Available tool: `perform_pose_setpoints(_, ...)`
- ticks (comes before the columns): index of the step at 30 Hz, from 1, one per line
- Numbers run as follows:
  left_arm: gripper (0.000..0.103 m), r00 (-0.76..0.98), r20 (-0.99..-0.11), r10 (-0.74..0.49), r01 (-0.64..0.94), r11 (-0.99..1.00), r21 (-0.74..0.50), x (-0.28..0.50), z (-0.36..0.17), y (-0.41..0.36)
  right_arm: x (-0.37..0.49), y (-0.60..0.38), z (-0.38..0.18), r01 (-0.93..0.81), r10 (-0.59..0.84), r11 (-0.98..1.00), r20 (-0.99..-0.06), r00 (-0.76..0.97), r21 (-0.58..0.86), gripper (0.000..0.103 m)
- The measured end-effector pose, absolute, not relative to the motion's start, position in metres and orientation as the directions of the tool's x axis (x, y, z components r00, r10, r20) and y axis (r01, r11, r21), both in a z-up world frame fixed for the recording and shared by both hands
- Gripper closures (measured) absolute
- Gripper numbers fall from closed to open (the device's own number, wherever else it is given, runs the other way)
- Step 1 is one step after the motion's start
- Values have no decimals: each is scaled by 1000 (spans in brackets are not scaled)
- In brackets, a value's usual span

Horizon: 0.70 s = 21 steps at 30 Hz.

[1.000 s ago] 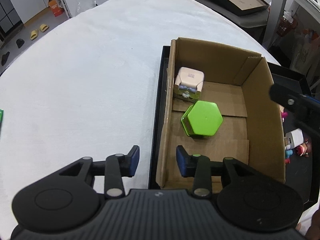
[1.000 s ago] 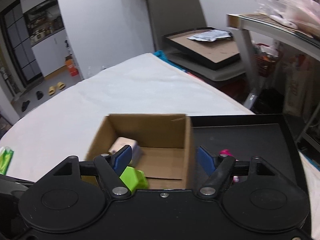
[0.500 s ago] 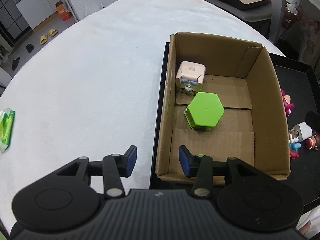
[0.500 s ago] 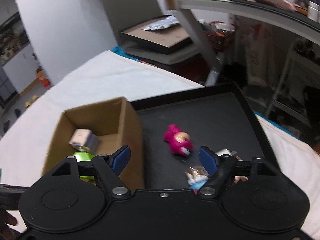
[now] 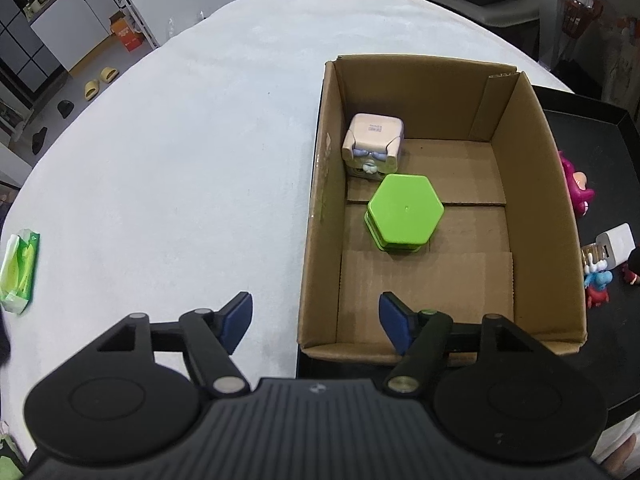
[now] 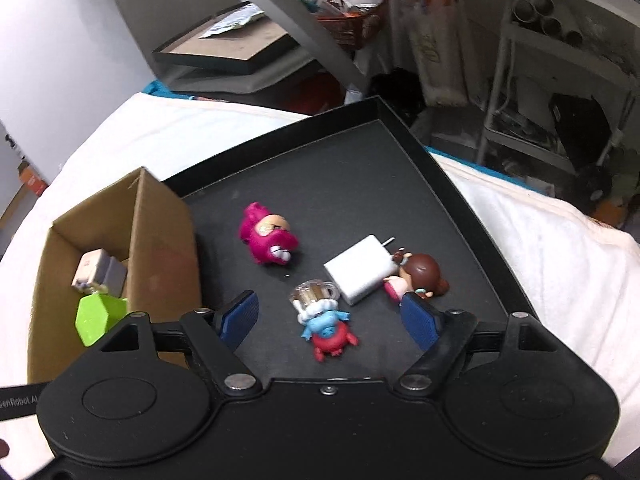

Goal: Organize rigid objects
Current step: 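Move the right gripper to the brown-haired doll and close on it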

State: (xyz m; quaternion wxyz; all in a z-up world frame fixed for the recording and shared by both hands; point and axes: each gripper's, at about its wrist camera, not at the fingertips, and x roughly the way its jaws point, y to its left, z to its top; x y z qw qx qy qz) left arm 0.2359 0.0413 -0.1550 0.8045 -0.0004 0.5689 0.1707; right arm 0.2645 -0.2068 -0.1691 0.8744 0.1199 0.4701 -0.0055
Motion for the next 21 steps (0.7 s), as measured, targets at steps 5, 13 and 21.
perform_pose_setpoints(5,34,290,-914,284,-268,941,208,241,-155,36,270,-216,-180,167,93,963,-846,525,209,25)
perform_pose_setpoints(13,33,275,-913,303,-269,936,229,248,-156,30,281,-233,-197,241,92,942,-867,489,235,25)
perform_pose_setpoints(21,33,268,-911,315,-275,931,241,252,-155,29,290,-247,-212,305,112,911,-879,464,277,37)
